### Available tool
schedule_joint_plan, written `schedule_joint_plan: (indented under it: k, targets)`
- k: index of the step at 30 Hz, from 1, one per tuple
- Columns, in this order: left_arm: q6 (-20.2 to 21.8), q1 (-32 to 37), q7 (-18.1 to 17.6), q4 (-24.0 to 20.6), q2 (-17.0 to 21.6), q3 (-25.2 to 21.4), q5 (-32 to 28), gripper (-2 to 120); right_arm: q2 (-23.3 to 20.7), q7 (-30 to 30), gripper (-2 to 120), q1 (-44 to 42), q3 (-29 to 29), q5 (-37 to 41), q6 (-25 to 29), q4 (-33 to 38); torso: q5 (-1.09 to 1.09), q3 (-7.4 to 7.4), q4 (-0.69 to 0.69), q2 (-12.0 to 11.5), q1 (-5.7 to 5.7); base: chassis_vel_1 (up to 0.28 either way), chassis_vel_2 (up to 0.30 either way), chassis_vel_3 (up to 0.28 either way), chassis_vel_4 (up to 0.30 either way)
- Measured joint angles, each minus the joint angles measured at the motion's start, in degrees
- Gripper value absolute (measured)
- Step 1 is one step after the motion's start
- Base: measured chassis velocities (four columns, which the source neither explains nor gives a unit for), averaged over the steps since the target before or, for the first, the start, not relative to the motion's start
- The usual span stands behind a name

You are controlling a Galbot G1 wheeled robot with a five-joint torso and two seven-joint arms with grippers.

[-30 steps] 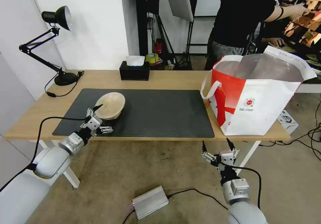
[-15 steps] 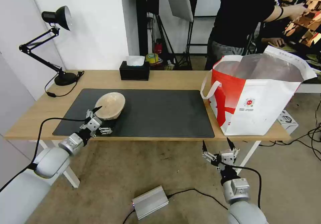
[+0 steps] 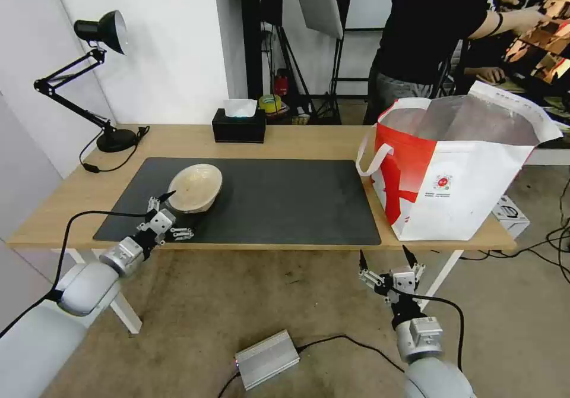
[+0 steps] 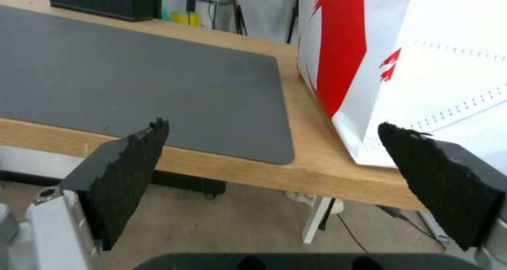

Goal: Pick up the trash from the table and place it into the takeout bag.

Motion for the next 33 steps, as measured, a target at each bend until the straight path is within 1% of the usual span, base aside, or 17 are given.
schedule_joint_plan:
  k: [7, 23, 33]
  targets:
    - [-1.0, -0.9, 0.0, 0.8, 0.0, 0.4, 0.0, 100, 0.0, 0.0, 100, 0.2, 0.0, 0.0, 0.0, -0.3, 0.0, 0.0, 0.0, 0.0, 0.0, 0.0, 0.0, 0.0, 0.0]
    - [-1.0, -3.5, 0.0, 2.6, 0.2, 3.2, 0.0, 100, 0.3, 0.0, 100, 0.2, -0.1, -0.2, 0.1, -0.8, 0.0, 0.0, 0.0, 0.0, 0.0, 0.0, 0.0, 0.0, 0.0]
    - [-1.1, -4.0, 0.0, 2.9, 0.1, 3.8, 0.0, 100, 0.4, 0.0, 100, 0.2, -0.3, -0.6, 0.2, -1.1, 0.0, 0.0, 0.0, 0.0, 0.0, 0.0, 0.0, 0.0, 0.0]
